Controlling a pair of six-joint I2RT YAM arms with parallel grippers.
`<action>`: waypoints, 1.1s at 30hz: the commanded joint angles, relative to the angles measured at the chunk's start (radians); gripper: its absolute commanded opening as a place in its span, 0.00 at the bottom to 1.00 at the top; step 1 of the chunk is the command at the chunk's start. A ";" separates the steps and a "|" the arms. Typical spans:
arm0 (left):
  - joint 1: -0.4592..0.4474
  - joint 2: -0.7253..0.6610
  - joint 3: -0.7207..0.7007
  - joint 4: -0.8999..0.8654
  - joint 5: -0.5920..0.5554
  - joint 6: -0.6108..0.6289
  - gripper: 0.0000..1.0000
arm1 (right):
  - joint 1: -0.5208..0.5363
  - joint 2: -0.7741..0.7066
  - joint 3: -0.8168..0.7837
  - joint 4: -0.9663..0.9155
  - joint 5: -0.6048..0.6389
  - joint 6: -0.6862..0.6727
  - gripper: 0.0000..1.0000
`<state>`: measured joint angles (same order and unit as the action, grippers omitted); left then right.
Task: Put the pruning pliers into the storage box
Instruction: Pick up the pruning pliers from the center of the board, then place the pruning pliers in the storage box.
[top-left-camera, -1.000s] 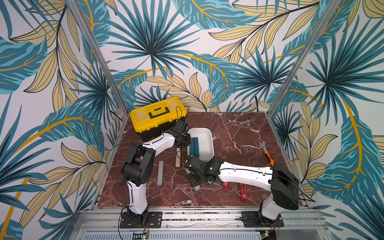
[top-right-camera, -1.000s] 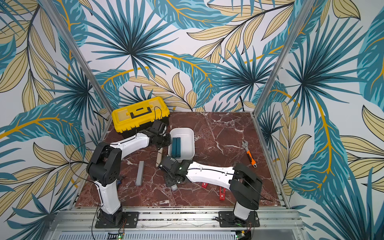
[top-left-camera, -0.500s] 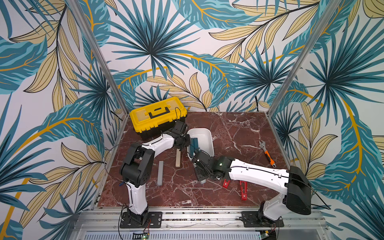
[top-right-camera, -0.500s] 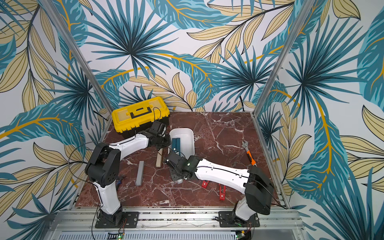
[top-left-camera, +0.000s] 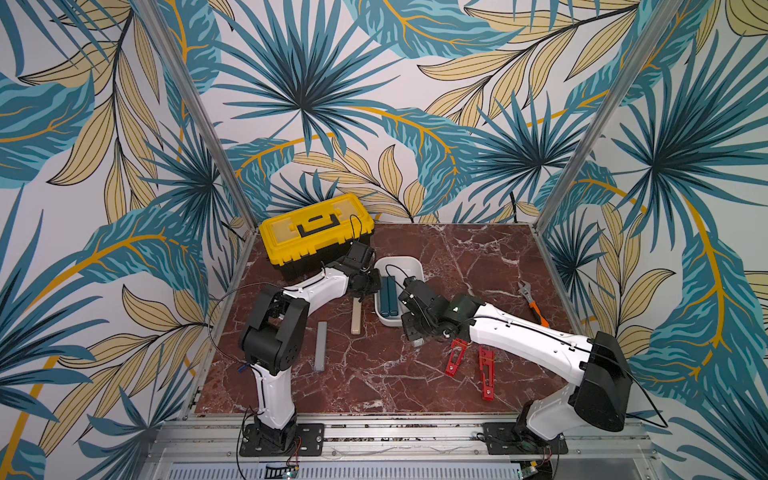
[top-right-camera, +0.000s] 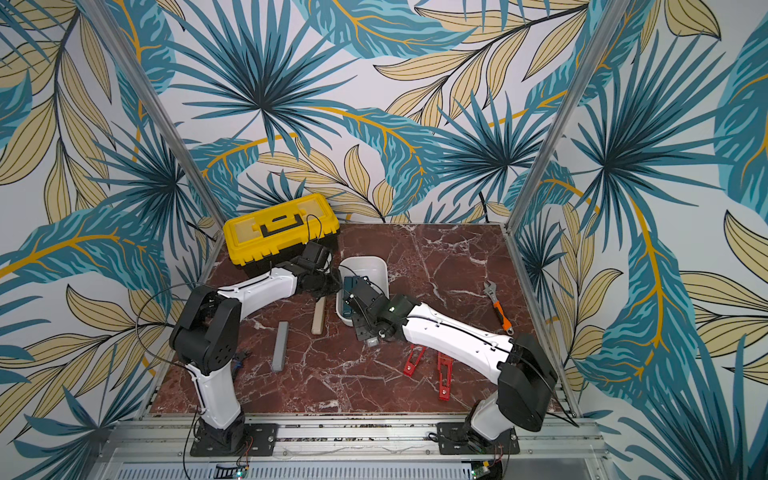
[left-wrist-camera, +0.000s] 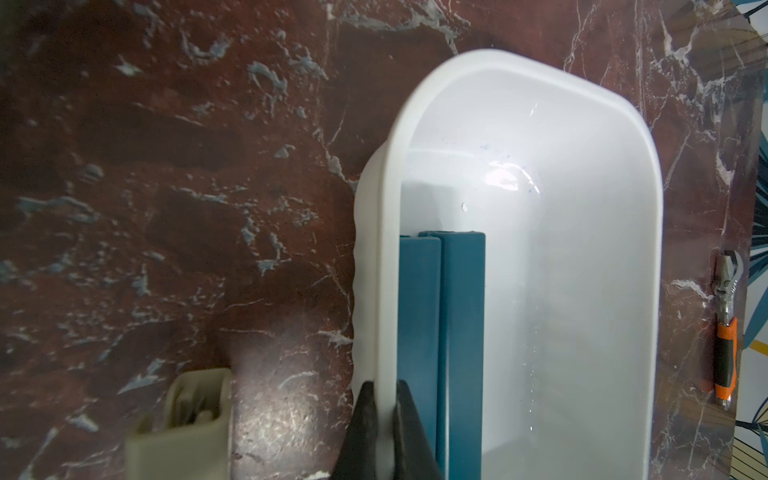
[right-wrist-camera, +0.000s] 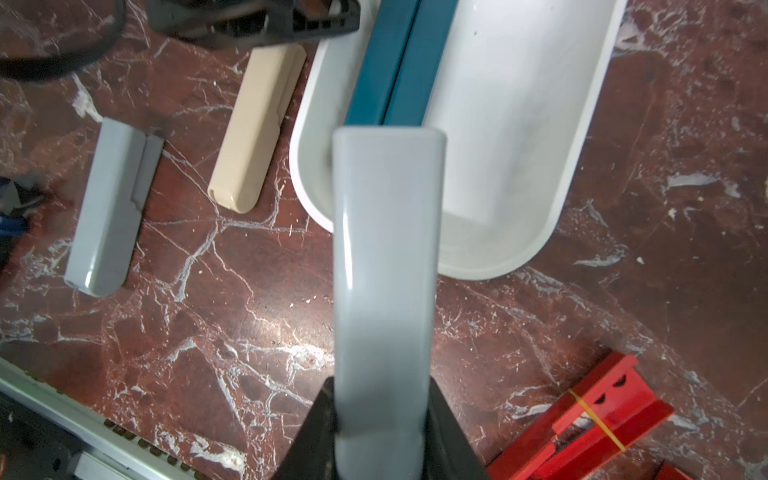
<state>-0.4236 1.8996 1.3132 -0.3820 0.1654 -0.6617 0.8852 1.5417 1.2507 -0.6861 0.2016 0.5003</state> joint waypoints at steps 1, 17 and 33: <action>0.005 -0.039 -0.009 -0.006 0.013 0.004 0.02 | -0.035 0.023 0.040 0.013 -0.012 -0.042 0.04; 0.004 -0.047 -0.015 0.008 0.027 0.010 0.02 | -0.189 0.285 0.224 0.114 -0.085 -0.106 0.02; 0.005 -0.037 -0.020 0.025 0.041 0.005 0.02 | -0.241 0.378 0.250 0.158 -0.117 -0.072 0.02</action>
<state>-0.4236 1.8957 1.3067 -0.3779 0.1810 -0.6605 0.6422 1.8992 1.4933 -0.5610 0.0982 0.4110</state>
